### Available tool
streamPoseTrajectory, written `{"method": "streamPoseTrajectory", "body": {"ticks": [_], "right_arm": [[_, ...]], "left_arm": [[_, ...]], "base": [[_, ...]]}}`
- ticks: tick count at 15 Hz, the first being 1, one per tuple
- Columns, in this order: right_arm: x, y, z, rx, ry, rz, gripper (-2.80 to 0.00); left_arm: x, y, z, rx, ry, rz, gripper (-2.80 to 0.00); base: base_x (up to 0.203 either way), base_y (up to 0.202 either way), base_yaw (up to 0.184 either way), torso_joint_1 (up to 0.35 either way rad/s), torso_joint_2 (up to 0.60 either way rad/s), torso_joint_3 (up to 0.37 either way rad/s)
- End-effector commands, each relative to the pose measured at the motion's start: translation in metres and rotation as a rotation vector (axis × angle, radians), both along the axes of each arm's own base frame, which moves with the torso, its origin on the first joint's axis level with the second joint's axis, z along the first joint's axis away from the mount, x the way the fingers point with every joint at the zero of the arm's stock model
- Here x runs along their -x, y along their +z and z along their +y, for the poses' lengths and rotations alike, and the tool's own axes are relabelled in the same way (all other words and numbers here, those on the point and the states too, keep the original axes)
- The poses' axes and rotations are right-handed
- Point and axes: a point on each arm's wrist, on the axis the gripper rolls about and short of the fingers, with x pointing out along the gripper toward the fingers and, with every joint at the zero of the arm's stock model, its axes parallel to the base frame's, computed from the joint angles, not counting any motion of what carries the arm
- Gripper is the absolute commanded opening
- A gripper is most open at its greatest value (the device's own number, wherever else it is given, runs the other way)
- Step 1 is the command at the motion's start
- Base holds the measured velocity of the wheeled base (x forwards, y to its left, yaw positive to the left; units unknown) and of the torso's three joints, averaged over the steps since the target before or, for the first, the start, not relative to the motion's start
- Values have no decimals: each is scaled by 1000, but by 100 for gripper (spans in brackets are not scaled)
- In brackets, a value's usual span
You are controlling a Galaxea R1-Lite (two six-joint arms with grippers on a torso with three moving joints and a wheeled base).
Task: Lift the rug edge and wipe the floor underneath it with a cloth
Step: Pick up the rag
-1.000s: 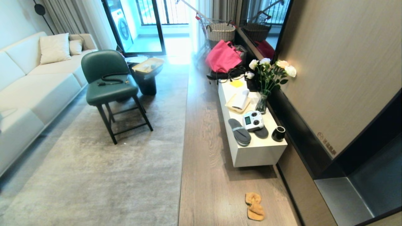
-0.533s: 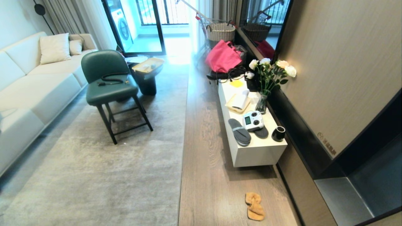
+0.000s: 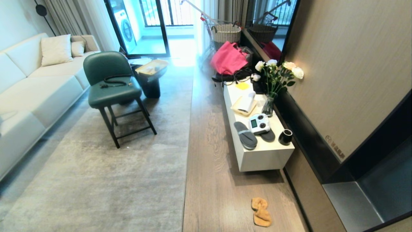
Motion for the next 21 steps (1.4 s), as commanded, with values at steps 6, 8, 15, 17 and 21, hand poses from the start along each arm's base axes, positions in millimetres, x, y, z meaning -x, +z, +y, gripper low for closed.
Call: {"method": "streamPoseTrajectory", "body": {"ticks": [6, 8, 15, 17, 21], "right_arm": [[0, 0, 0, 1, 0, 1, -280], [0, 0, 0, 1, 1, 1, -280], [0, 0, 0, 1, 1, 1, -280], [0, 0, 0, 1, 1, 1, -280], [0, 0, 0, 1, 1, 1, -280]], "left_arm": [[0, 0, 0, 0, 1, 0, -280], [0, 0, 0, 0, 1, 0, -280], [0, 0, 0, 0, 1, 1, -280], [0, 0, 0, 0, 1, 1, -280], [0, 0, 0, 0, 1, 1, -280]], "base": [[0, 0, 0, -120, 278, 156], [0, 0, 0, -134, 327, 182], [0, 0, 0, -129, 317, 181], [0, 0, 0, -134, 328, 190], [0, 0, 0, -131, 339, 202]]}}
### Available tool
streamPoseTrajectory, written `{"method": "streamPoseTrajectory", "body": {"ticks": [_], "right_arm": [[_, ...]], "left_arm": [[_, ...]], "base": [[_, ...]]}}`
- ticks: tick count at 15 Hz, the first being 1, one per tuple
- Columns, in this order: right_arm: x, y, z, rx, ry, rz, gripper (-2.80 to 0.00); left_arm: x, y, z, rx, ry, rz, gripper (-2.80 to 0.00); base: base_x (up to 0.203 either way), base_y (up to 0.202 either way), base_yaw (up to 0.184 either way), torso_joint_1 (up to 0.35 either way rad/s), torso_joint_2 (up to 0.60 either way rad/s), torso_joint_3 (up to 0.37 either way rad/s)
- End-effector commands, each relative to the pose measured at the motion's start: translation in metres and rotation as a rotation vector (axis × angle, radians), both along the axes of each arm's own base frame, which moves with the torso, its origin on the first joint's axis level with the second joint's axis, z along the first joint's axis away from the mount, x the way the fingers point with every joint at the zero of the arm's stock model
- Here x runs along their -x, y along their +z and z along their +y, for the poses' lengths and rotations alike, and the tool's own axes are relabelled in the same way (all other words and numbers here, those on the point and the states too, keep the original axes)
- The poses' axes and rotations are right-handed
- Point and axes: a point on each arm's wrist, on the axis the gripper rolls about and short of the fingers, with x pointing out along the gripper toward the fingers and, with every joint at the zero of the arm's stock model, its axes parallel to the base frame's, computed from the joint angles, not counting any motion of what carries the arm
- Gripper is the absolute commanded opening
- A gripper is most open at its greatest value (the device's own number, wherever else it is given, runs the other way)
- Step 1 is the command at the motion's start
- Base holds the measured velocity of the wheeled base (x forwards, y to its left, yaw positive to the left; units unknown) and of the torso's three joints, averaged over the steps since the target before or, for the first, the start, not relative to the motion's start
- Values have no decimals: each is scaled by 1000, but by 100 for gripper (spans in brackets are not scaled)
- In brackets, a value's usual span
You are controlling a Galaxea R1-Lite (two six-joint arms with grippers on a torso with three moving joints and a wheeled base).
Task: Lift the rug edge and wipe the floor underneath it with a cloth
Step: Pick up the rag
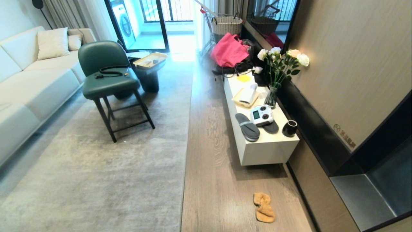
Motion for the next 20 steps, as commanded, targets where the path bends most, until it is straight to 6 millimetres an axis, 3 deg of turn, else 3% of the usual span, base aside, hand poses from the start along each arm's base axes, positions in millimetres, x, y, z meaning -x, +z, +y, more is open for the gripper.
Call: {"method": "streamPoseTrajectory", "body": {"ticks": [1, 20], "right_arm": [[0, 0, 0, 1, 1, 2, -280], [0, 0, 0, 1, 1, 2, -280]], "left_arm": [[0, 0, 0, 0, 1, -1, -280], [0, 0, 0, 0, 1, -1, -280]], "base": [[0, 0, 0, -135, 364, 220], [0, 0, 0, -154, 485, 333]]}}
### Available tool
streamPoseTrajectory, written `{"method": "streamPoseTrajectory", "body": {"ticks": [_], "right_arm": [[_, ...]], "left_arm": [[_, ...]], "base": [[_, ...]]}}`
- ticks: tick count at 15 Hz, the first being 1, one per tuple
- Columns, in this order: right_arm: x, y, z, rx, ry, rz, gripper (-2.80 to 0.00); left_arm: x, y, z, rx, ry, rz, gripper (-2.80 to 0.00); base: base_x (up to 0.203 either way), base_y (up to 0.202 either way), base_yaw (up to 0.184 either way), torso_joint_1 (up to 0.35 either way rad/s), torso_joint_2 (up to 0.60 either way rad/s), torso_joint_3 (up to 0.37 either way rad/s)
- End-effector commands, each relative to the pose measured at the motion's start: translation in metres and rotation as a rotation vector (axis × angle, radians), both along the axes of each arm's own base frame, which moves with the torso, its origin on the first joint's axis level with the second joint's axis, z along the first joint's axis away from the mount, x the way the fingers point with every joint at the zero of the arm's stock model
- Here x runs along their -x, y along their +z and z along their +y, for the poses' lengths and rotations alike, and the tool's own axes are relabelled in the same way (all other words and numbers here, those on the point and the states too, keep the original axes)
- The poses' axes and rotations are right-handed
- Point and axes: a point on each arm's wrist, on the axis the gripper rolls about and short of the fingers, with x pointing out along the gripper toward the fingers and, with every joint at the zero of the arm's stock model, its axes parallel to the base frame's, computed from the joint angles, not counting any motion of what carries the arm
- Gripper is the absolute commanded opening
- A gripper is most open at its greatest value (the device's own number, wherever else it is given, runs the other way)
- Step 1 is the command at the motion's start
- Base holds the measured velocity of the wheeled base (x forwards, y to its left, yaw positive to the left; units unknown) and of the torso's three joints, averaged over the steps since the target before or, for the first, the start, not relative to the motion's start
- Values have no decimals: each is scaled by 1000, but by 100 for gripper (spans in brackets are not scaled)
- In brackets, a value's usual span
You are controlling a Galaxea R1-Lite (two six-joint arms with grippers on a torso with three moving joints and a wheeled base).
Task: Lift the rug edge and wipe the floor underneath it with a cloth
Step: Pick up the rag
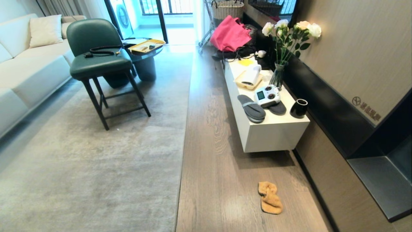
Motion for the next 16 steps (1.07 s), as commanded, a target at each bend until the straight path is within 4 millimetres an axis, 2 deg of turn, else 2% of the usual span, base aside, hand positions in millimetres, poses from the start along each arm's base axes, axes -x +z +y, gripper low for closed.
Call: {"method": "streamPoseTrajectory", "body": {"ticks": [1, 12, 16], "right_arm": [[0, 0, 0, 1, 1, 1, -280], [0, 0, 0, 1, 0, 1, -280], [0, 0, 0, 1, 1, 1, -280]], "left_arm": [[0, 0, 0, 0, 0, -1, -280], [0, 0, 0, 0, 0, -1, -280], [0, 0, 0, 0, 0, 0, -280]], "base": [[0, 0, 0, -90, 452, 364], [0, 0, 0, -12, 426, 422], [0, 0, 0, -3, 26, 41]]}}
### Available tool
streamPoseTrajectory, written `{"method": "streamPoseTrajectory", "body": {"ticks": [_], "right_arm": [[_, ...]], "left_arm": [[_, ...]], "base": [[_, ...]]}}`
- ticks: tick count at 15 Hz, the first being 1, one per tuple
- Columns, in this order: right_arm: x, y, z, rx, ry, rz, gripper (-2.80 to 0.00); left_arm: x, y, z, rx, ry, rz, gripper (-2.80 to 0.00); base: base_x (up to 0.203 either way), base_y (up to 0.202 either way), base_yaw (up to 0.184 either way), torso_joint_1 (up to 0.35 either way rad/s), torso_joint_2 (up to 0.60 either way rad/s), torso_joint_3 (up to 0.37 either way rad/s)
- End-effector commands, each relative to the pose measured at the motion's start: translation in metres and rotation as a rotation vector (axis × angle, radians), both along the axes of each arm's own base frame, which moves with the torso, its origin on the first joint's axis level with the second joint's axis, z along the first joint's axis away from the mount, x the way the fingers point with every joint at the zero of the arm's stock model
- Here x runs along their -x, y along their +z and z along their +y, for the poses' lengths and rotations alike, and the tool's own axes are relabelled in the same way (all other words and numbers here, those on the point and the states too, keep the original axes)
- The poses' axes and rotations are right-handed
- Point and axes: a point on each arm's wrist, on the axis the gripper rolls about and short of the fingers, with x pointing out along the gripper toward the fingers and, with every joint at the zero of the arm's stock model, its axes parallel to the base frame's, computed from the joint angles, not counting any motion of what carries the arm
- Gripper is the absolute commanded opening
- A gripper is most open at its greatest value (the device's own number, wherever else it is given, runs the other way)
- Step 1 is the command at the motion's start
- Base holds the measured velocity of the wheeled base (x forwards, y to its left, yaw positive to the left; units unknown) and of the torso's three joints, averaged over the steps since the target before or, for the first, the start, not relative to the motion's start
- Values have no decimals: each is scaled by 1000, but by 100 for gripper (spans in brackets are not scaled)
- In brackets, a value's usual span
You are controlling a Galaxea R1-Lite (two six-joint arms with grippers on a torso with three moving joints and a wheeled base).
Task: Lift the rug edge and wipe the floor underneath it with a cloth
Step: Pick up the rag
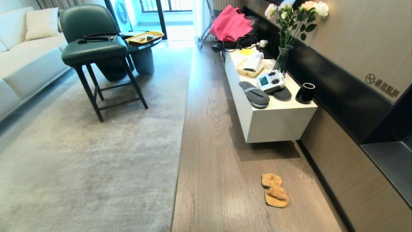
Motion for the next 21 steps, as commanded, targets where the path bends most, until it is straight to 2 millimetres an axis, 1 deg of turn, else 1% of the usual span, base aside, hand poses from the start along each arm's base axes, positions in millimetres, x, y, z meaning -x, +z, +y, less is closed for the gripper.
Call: {"method": "streamPoseTrajectory", "body": {"ticks": [1, 17, 21], "right_arm": [[0, 0, 0, 1, 0, 2, -280], [0, 0, 0, 1, 1, 2, -280], [0, 0, 0, 1, 1, 2, -280]], "left_arm": [[0, -1, 0, 0, 0, 2, -280], [0, 0, 0, 0, 0, 0, -280], [0, 0, 0, 0, 0, 1, -280]], "base": [[0, 0, 0, 0, 0, 0], [0, 0, 0, 0, 0, 0], [0, 0, 0, 33, 81, 91]]}}
